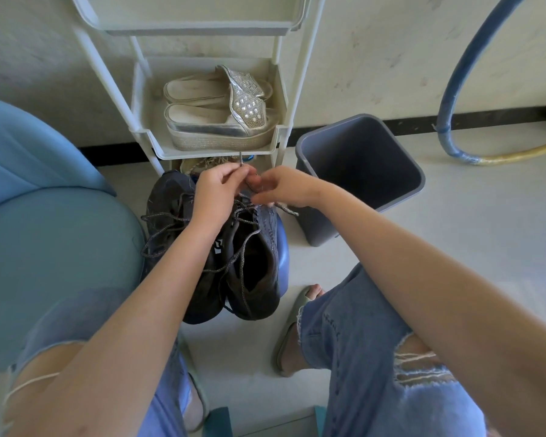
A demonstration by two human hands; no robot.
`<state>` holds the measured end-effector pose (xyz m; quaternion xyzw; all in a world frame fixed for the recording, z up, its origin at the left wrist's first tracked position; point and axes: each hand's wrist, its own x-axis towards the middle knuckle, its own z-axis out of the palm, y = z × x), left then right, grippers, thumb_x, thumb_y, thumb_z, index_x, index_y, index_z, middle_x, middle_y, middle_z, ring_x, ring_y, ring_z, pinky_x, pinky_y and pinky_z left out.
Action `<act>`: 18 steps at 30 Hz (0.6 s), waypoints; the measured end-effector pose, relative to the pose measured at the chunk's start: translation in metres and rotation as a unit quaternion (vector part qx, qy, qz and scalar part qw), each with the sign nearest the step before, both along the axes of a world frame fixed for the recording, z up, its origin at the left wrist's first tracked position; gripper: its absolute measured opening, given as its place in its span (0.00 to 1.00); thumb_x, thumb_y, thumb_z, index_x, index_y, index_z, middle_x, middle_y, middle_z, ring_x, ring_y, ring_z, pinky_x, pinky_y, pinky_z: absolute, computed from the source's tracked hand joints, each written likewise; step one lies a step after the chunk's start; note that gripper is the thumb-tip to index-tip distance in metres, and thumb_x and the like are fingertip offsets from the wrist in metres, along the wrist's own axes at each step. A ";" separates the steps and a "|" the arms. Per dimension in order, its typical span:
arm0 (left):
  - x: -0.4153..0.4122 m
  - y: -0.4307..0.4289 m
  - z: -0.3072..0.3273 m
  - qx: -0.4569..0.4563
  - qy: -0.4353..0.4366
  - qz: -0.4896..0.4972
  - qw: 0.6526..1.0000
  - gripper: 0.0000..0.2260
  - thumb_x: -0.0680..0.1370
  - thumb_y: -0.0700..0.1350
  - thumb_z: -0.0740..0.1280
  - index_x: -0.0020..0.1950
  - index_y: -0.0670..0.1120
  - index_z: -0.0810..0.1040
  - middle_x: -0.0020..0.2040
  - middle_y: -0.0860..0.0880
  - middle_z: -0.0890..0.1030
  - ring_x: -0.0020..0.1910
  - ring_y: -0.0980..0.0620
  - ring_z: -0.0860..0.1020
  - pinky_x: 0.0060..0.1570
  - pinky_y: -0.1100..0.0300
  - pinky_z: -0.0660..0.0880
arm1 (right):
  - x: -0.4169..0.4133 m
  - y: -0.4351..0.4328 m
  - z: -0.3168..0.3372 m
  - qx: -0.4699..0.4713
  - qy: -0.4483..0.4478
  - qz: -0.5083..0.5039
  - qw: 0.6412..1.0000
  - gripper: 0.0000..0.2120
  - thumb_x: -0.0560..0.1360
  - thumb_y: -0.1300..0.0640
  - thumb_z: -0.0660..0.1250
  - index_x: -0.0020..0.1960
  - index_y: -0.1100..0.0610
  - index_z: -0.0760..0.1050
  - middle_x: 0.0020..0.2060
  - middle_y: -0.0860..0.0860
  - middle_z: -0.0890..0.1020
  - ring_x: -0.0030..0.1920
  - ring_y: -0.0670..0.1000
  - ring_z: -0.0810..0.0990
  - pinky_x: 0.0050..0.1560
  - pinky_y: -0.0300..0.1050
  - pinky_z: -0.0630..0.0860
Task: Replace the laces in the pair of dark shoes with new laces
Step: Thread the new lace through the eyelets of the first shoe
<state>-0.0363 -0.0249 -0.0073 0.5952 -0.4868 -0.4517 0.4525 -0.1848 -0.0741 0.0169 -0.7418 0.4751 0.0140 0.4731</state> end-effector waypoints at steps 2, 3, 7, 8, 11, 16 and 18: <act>-0.001 -0.001 -0.001 0.000 -0.019 0.006 1.000 0.10 0.80 0.43 0.64 0.43 0.55 0.80 0.37 0.60 0.82 0.41 0.59 0.80 0.47 0.64 0.76 | -0.002 -0.008 0.006 0.024 -0.082 -0.056 0.995 0.21 0.75 0.63 0.67 0.67 0.56 0.72 0.60 0.51 0.78 0.57 0.51 0.78 0.59 0.39 0.75; -0.002 -0.001 -0.001 0.013 -0.011 0.010 1.000 0.10 0.79 0.43 0.64 0.42 0.55 0.80 0.36 0.60 0.82 0.40 0.61 0.79 0.44 0.67 0.76 | -0.004 -0.011 0.010 0.067 -0.143 -0.090 0.983 0.22 0.75 0.64 0.65 0.69 0.56 0.71 0.63 0.51 0.77 0.61 0.51 0.77 0.64 0.44 0.73; -0.006 -0.001 -0.005 0.045 0.013 0.021 0.999 0.07 0.79 0.44 0.66 0.43 0.49 0.81 0.37 0.51 0.83 0.38 0.58 0.79 0.37 0.71 0.75 | -0.003 -0.004 0.011 0.107 -0.262 -0.127 0.951 0.15 0.79 0.63 0.63 0.64 0.67 0.74 0.58 0.66 0.79 0.55 0.60 0.79 0.63 0.52 0.75; -0.007 0.000 -0.005 0.044 0.016 0.026 0.999 0.07 0.79 0.44 0.66 0.43 0.48 0.82 0.37 0.50 0.82 0.37 0.58 0.79 0.38 0.70 0.75 | 0.000 -0.002 0.009 0.094 -0.261 -0.137 0.951 0.15 0.78 0.64 0.65 0.63 0.68 0.74 0.56 0.67 0.79 0.54 0.62 0.79 0.63 0.54 0.74; -0.011 0.002 -0.004 0.043 0.035 0.047 0.997 0.07 0.79 0.42 0.65 0.46 0.44 0.83 0.36 0.51 0.82 0.33 0.61 0.78 0.38 0.69 0.76 | 0.003 0.001 0.004 0.111 -0.266 -0.176 0.941 0.16 0.76 0.67 0.67 0.62 0.71 0.74 0.56 0.69 0.79 0.54 0.64 0.79 0.65 0.58 0.72; -0.006 0.004 0.004 0.058 -0.037 0.014 0.998 0.04 0.77 0.46 0.68 0.50 0.50 0.82 0.43 0.49 0.83 0.42 0.53 0.79 0.48 0.59 0.76 | 0.005 0.003 0.008 0.106 -0.330 -0.233 0.908 0.12 0.78 0.64 0.65 0.57 0.72 0.75 0.52 0.66 0.81 0.53 0.62 0.81 0.54 0.46 0.79; -0.003 0.007 0.005 0.089 -0.101 0.034 0.990 0.04 0.77 0.46 0.68 0.48 0.48 0.82 0.41 0.53 0.82 0.39 0.56 0.79 0.42 0.65 0.76 | 0.001 -0.007 0.012 0.107 -0.404 -0.306 0.855 0.07 0.79 0.64 0.63 0.53 0.67 0.75 0.43 0.59 0.83 0.45 0.56 0.83 0.54 0.48 0.80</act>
